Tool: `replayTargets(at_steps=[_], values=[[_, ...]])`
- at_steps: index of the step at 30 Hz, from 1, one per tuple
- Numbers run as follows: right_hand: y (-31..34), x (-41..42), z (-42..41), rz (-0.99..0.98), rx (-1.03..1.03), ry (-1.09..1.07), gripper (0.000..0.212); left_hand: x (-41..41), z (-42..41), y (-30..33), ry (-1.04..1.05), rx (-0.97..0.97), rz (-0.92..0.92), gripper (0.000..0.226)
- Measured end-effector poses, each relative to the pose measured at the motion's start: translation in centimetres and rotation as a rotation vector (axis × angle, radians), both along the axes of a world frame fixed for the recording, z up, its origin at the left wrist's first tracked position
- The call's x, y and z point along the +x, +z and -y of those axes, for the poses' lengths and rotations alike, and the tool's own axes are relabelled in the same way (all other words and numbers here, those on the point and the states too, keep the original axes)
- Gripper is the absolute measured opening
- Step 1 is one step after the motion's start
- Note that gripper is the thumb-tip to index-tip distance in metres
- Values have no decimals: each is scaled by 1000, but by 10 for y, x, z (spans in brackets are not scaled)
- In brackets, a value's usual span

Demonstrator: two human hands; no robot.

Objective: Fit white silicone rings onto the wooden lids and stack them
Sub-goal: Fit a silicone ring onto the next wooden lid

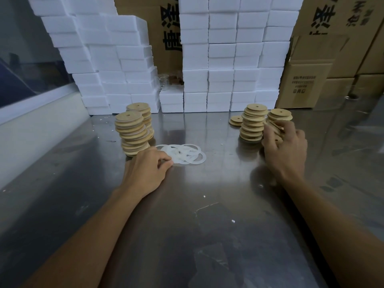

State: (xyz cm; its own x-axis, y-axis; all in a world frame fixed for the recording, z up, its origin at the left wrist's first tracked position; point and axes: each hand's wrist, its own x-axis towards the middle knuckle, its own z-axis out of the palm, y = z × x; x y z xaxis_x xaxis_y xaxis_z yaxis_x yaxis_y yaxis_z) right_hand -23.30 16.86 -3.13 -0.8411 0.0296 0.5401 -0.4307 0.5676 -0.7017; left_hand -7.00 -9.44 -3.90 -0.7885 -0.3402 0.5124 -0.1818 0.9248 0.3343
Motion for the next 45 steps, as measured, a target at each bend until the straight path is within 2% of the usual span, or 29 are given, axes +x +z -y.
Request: replayTargets(at_steps=[4,6,11,14,18,19,23,25,28,30,33,37,41,45], values=[[2,8,7,-141,-89,153,23,1,-2,2,-12,-9,3,13],[2,13,11,-140,-130,188,20,1,-3,3,4,-25,5,10],[3,22,14,-22,-285,260,19,4,-4,7,79,24,34,35],[5,26,16,89,-478,341,19,5,-3,10,91,46,34,32],[7,28,21,279,-742,393,8,6,-3,10,105,2,-2,26],[8,28,22,334,-797,409,11,6,-2,9,101,-7,-21,24],[8,31,28,498,-935,497,45,6,-5,12,-7,-11,-195,17],[8,32,31,521,-912,536,46,3,-12,16,-100,193,-313,24],[7,37,33,518,-772,533,32,0,-25,26,-177,687,-431,36],[8,42,34,481,-656,552,21,-1,-31,32,-220,940,-415,35],[10,55,37,406,-450,625,28,-1,-40,34,-309,1169,-370,27],[11,72,47,367,-278,731,37,-4,-51,30,-334,1213,-355,19],[7,76,54,262,-250,743,19,-7,-56,27,-276,1143,-335,15],[5,76,55,263,-317,778,10,-6,-58,28,-306,1193,-339,12]])
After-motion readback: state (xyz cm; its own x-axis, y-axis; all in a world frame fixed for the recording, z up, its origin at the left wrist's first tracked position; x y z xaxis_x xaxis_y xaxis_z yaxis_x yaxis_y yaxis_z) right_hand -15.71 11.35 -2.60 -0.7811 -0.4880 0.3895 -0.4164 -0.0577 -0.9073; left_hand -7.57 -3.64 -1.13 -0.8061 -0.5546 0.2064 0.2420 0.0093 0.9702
